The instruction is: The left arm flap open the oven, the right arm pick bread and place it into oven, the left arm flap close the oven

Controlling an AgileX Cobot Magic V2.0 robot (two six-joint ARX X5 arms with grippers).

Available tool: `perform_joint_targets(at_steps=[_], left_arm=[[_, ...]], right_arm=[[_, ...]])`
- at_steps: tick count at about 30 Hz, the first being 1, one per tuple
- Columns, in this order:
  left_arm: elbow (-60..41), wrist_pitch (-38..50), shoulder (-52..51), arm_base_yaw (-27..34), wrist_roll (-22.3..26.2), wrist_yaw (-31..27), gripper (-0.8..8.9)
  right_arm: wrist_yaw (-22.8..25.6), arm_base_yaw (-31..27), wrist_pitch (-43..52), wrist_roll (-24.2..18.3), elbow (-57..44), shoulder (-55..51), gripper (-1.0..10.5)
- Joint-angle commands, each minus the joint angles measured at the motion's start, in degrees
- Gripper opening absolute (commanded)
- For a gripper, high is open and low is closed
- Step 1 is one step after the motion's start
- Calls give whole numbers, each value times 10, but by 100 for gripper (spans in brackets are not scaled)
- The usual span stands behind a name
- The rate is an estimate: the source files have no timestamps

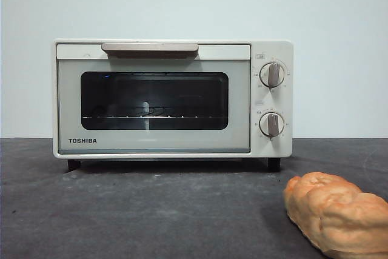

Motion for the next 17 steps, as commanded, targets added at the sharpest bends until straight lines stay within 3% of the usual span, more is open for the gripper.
perform_joint_targets(at_steps=[1, 6, 17], left_arm=[[2, -3, -1, 0, -85, 0, 16], [36, -4, -1, 0, -115, 14, 16], [186, -82, 59, 0, -97, 34, 16]], right_arm=[[0, 1, 7, 50, -3, -2, 6], [-5, 1, 7, 84, 18, -2, 6], [-4, 1, -28, 77, 158, 33, 6]])
